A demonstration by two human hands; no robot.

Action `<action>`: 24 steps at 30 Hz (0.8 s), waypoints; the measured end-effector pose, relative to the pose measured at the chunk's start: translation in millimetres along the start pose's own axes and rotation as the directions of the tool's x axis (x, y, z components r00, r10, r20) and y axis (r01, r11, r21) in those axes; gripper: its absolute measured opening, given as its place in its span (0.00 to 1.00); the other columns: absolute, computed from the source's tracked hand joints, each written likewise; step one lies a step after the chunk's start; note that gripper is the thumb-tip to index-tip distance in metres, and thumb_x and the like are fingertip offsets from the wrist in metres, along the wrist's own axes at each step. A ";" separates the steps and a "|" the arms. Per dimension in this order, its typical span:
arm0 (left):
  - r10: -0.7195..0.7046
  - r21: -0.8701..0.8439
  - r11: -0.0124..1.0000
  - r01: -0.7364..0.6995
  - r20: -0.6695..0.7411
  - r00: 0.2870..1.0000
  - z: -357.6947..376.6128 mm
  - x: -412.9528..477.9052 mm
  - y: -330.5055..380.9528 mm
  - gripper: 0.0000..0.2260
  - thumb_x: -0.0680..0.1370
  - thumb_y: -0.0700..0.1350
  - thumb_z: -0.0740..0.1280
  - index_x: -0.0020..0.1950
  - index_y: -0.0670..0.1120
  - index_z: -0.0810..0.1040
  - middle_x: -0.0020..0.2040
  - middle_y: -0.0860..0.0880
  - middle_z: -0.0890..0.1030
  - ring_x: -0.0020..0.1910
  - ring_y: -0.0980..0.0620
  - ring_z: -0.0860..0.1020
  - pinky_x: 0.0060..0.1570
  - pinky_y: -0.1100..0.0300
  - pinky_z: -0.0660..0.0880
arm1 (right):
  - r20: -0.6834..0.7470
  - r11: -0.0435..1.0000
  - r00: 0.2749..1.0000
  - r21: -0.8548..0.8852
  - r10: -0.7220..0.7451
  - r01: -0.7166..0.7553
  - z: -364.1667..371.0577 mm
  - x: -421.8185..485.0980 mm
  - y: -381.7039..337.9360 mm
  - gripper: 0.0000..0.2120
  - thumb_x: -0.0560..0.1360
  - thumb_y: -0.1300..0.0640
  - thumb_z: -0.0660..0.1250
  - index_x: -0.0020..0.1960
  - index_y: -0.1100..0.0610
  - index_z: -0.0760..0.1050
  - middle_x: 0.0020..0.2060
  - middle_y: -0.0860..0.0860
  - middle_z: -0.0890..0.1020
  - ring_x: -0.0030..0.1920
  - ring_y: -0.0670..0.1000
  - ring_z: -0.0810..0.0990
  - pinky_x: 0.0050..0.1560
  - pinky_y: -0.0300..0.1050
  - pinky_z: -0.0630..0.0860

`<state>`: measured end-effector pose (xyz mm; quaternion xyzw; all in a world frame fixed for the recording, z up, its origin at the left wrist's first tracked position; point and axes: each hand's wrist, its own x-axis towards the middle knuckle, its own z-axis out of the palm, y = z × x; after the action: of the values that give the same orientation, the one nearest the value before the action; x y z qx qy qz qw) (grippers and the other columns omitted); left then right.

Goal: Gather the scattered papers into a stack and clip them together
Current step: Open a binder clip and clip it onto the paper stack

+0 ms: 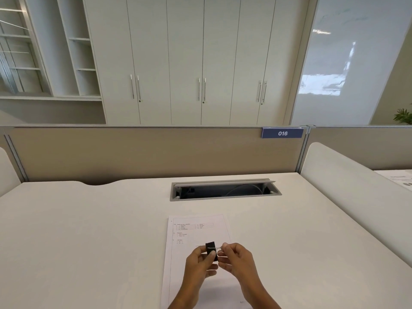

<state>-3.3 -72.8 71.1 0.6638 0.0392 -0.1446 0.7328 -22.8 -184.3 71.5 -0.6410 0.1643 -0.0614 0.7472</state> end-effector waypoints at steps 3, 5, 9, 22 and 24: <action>0.014 -0.029 0.999 -0.014 0.000 1.000 1.4 0.2 -1.7 0.04 0.77 0.37 0.64 0.49 0.45 0.75 0.40 0.45 0.81 0.36 0.50 0.79 0.32 0.66 0.77 | 0.002 0.999 1.000 -0.035 0.002 -0.002 -0.2 1.7 -3.0 0.14 0.77 0.52 0.60 0.41 0.60 0.77 0.39 0.52 0.81 0.40 0.50 0.81 0.41 0.40 0.77; 0.027 -0.058 0.998 -0.027 -0.005 1.000 2.3 0.2 -2.4 0.04 0.77 0.36 0.64 0.48 0.44 0.75 0.39 0.44 0.80 0.35 0.49 0.78 0.30 0.67 0.77 | 0.005 0.999 1.000 -0.039 -0.006 0.006 -0.1 3.7 -6.1 0.14 0.78 0.51 0.60 0.44 0.59 0.78 0.40 0.52 0.80 0.41 0.50 0.80 0.43 0.40 0.76; 0.050 -0.100 0.994 -0.053 -0.031 0.998 2.0 -0.6 -1.6 0.06 0.77 0.35 0.63 0.44 0.46 0.75 0.38 0.44 0.81 0.34 0.49 0.78 0.30 0.67 0.77 | -0.011 0.987 0.998 -0.147 -0.062 0.059 -0.7 10.0 -7.6 0.13 0.77 0.48 0.60 0.46 0.57 0.77 0.44 0.51 0.80 0.47 0.50 0.80 0.44 0.38 0.77; 0.236 0.099 0.968 -0.232 -0.035 0.971 21.9 -3.0 -10.7 0.09 0.74 0.34 0.66 0.39 0.46 0.73 0.30 0.51 0.81 0.28 0.59 0.81 0.31 0.66 0.78 | -0.250 0.954 0.953 -0.284 -0.171 0.097 3.3 27.6 -9.5 0.30 0.79 0.46 0.50 0.27 0.60 0.73 0.25 0.52 0.78 0.30 0.49 0.78 0.30 0.38 0.71; 0.238 0.093 0.968 -0.233 -0.049 0.970 23.3 -2.7 -13.8 0.09 0.74 0.33 0.66 0.38 0.46 0.73 0.27 0.53 0.82 0.27 0.59 0.80 0.31 0.66 0.78 | -0.264 0.951 0.948 -0.293 -0.178 0.097 3.0 29.2 -7.7 0.31 0.79 0.45 0.49 0.26 0.61 0.73 0.25 0.52 0.78 0.29 0.49 0.77 0.30 0.39 0.70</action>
<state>-12.6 -96.4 61.2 0.6989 -0.0244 -0.0382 0.7138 6.5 -191.6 74.5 -0.7332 0.2326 -0.1827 0.6123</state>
